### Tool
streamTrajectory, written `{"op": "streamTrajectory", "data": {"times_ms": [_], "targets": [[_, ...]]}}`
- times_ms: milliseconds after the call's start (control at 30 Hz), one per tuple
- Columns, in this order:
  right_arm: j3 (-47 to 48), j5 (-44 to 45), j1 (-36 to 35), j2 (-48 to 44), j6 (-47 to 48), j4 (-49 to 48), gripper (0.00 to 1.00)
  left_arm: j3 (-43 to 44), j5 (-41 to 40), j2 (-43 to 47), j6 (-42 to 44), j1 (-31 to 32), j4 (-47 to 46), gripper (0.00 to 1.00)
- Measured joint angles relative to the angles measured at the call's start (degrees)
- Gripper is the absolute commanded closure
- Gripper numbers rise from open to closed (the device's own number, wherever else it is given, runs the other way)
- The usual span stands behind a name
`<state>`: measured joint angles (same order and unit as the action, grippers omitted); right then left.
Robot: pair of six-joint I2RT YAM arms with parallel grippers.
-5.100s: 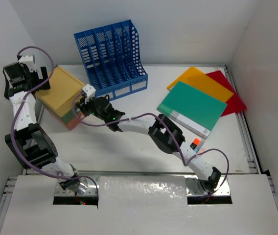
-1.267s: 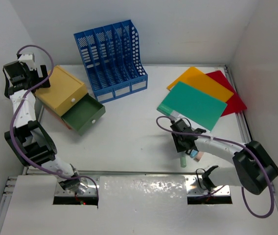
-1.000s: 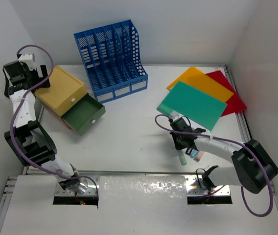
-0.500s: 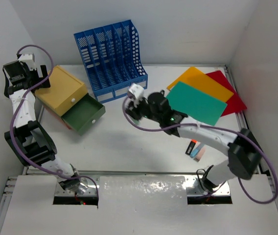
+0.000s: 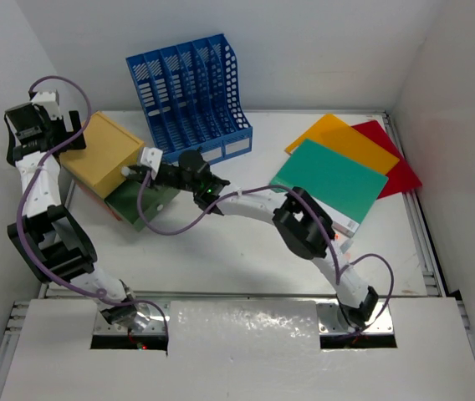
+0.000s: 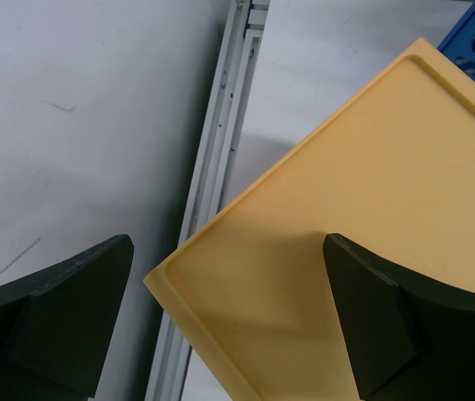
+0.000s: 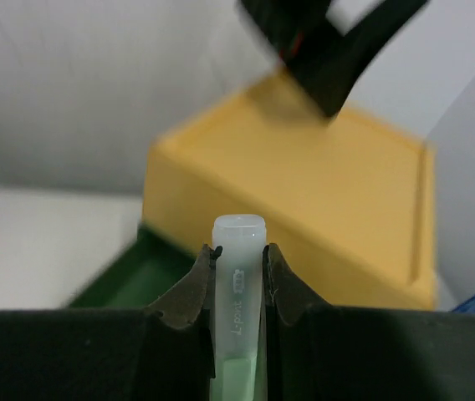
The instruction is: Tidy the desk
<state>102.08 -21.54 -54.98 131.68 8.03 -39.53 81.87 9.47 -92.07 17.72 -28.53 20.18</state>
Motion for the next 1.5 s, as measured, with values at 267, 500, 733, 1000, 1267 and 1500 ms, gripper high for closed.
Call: {"op": "streamTrajectory", "data": {"times_ms": [267,500,733,1000,1267,1500], "targets": [[-0.4,0.3,0.1,3.1,3.3,3.9,0.6,0.3,0.0,-0.2,0.0,0.0,0.3,0.03],[0.0,2.1,0.0,1.4,3.7,3.9,0.1,0.3,-0.1,-0.2,0.0,0.1,0.3,0.03],[-23.8,16.3,0.0,-20.9,0.7,12.2,0.14,0.3,-0.4,-0.2,0.0,0.1,0.2,0.03],[-45.2,34.3,15.1,-50.2,-19.1,38.2,0.24,0.3,-0.4,-0.2,0.5,0.4,-0.1,0.03],[-73.9,47.3,26.0,-58.6,-35.3,57.7,0.28,0.2,-0.4,-0.2,0.5,0.5,-0.3,0.03],[-74.9,52.6,27.9,-62.9,-41.8,57.1,0.29,0.1,-0.3,-0.2,0.6,0.5,-0.5,0.03]]}}
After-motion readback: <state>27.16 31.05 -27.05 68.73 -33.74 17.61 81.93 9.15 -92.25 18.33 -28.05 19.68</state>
